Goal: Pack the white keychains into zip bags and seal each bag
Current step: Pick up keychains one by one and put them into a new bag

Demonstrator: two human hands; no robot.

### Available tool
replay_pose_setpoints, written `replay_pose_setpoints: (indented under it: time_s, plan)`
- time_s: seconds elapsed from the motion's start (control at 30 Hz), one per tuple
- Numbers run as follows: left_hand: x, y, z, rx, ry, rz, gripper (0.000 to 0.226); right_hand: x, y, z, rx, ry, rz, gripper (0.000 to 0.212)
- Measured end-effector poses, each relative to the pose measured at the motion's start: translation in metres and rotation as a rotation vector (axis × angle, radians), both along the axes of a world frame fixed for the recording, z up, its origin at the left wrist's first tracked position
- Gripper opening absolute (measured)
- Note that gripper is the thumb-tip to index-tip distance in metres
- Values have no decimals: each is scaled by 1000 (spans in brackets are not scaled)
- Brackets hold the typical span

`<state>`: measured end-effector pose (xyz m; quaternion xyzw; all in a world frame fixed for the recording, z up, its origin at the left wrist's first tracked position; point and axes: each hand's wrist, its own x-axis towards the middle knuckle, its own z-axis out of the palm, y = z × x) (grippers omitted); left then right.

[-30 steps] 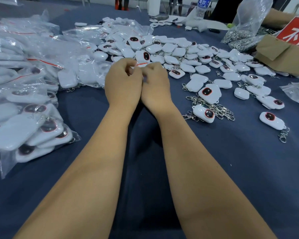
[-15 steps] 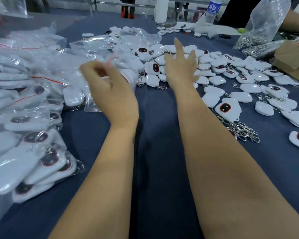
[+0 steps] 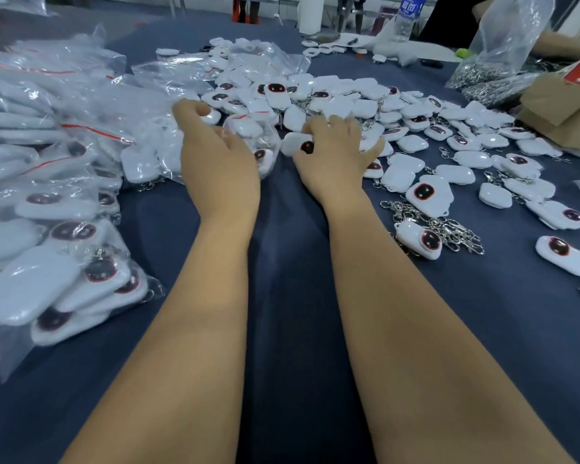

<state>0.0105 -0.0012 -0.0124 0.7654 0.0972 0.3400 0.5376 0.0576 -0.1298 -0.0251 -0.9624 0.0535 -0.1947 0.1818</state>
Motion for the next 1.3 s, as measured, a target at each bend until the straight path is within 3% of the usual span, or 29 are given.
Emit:
replay_pose_setpoints:
  time_s: [0.13, 0.23, 0.27, 0.4, 0.53, 0.6, 0.7, 0.83, 0.93, 1.07, 1.17, 1.3]
  plan:
    - [-11, -7, 2, 280, 9, -24, 20, -20, -1, 4, 18, -220, -7, 22]
    - [-17, -17, -1, 325, 32, -186, 13, -42, 4, 8, 559, -351, 99, 6]
    - [-17, -19, -2, 325, 70, -235, 17, -49, 4, 9, 745, -382, 98, 13]
    - [-14, -18, -6, 179, 263, -362, 36, -65, 2, 14, 1232, -365, 62, 31]
    - [-10, -14, -9, -113, 258, -285, 42, -67, 6, 22, 1531, -183, 229, 15]
    - [-7, -12, -9, -207, 236, -292, 41, -66, 10, 22, 1544, -78, 317, 10]
    - [-6, -15, -6, -369, 172, -342, 37, -63, 12, 15, 1326, 59, 385, 10]
    - [-10, -22, -1, -508, 179, -449, 30, -58, 11, 10, 1165, 103, 392, 15]
    - [-10, -26, -5, -416, 207, -434, 24, -56, 12, 8, 1068, 99, 344, 10]
    - [-11, -29, -9, -254, 204, -432, 23, -54, 12, 7, 1009, 107, 330, 22]
    - [-12, -27, -9, -232, 188, -447, 23, -53, 14, 7, 1037, 116, 307, 10]
    - [-13, -24, -8, -262, 189, -474, 17, -54, 16, 7, 1150, 89, 283, 9]
